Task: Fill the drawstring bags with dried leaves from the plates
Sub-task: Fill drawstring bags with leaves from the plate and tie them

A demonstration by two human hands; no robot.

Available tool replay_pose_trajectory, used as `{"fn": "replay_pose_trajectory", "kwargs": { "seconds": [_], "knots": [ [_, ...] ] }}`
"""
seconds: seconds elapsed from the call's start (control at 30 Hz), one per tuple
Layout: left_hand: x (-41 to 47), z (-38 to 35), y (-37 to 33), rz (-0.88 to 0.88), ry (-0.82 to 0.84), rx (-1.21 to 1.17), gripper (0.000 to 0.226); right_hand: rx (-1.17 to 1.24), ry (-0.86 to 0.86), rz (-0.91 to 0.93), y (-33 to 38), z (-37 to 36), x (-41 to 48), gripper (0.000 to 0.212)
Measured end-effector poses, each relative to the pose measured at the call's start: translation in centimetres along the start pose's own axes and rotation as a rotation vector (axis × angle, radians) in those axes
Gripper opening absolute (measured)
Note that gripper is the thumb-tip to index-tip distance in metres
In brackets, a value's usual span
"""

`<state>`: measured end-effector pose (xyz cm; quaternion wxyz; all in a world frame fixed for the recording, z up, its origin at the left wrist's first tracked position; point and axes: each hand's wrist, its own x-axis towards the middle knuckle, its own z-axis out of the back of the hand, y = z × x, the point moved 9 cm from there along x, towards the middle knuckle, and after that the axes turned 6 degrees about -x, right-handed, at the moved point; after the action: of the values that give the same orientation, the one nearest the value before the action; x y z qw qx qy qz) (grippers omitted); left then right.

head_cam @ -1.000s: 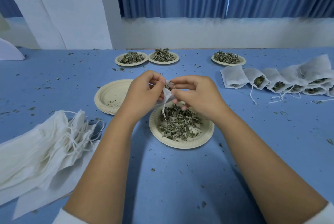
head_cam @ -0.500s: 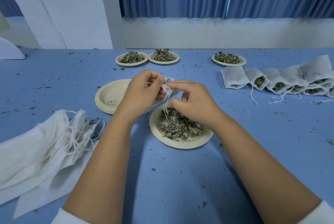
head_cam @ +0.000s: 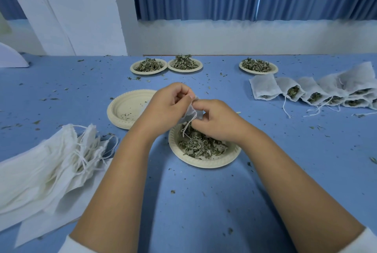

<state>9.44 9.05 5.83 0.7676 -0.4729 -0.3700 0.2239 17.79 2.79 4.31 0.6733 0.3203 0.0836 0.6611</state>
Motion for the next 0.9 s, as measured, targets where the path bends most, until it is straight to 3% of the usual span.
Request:
{"fn": "replay_pose_trajectory", "kwargs": {
  "seconds": [0.1,0.2,0.33,0.57,0.7,0.9],
  "knots": [
    [0.1,0.8,0.5,0.042,-0.089,-0.019,0.016,0.025,-0.046,0.023,0.1,0.4,-0.3,0.022],
    [0.3,1.6,1.0,0.082,-0.159,-0.087,0.014,0.11,-0.221,0.003,-0.4,1.8,-0.2,0.031],
    [0.2,2.7,1.3,0.109,-0.239,-0.124,0.015,-0.06,-0.311,0.051,-0.4,3.0,-0.2,0.021],
    [0.2,1.7,1.0,0.129,-0.154,-0.195,0.014,-0.132,-0.27,0.121,0.6,1.6,-0.2,0.012],
    [0.1,0.6,0.7,0.144,-0.062,-0.235,0.015,-0.141,-0.281,0.104,0.4,1.6,-0.2,0.02],
    [0.0,-0.1,0.6,0.149,0.03,-0.26,0.018,-0.08,-0.072,0.021,0.3,0.3,0.1,0.033]
  ]
}}
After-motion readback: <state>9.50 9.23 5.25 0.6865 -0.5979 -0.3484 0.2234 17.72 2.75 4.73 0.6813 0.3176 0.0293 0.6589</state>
